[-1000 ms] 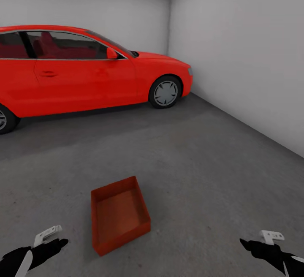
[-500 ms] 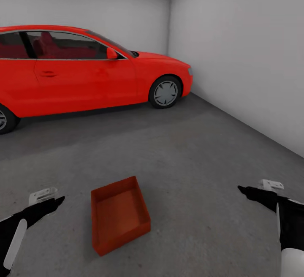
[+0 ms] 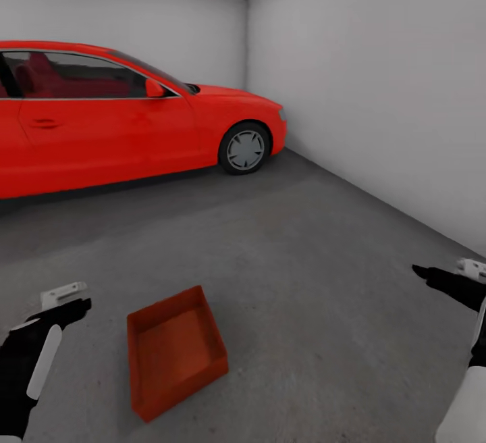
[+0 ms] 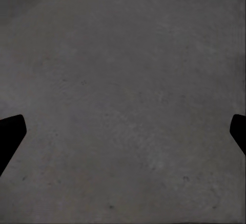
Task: Move the two storage containers from the living room to the garage. In the garage, place one container on the floor and stack the other container on top of it (either order is fine).
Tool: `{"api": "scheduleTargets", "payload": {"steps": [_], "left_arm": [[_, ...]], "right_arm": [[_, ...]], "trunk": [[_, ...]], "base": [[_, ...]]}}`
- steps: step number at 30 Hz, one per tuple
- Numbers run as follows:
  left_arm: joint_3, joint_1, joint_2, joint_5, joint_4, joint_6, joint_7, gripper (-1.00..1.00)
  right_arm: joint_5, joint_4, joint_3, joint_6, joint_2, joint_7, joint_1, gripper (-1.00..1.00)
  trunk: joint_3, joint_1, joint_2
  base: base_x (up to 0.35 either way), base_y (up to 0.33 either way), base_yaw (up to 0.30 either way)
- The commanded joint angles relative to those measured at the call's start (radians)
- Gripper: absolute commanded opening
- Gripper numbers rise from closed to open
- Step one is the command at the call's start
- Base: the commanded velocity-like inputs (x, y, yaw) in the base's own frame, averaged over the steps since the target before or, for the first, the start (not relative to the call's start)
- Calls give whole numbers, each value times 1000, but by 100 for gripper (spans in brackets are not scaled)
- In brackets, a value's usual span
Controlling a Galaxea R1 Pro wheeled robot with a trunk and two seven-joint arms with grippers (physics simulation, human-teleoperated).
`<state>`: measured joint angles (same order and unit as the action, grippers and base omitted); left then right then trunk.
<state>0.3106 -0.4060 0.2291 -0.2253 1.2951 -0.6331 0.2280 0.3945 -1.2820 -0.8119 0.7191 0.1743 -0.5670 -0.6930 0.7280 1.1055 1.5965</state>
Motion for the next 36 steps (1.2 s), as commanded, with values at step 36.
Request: {"api": "scheduleTargets", "payload": {"steps": [36], "left_arm": [[-357, -1, -240, -2, -393, 80, 18, 100]], "right_arm": [[24, 275, 1, -237, -1, -15, 6, 100]], "trunk": [[-25, 0, 1]], "base": [[0, 0, -282]]}}
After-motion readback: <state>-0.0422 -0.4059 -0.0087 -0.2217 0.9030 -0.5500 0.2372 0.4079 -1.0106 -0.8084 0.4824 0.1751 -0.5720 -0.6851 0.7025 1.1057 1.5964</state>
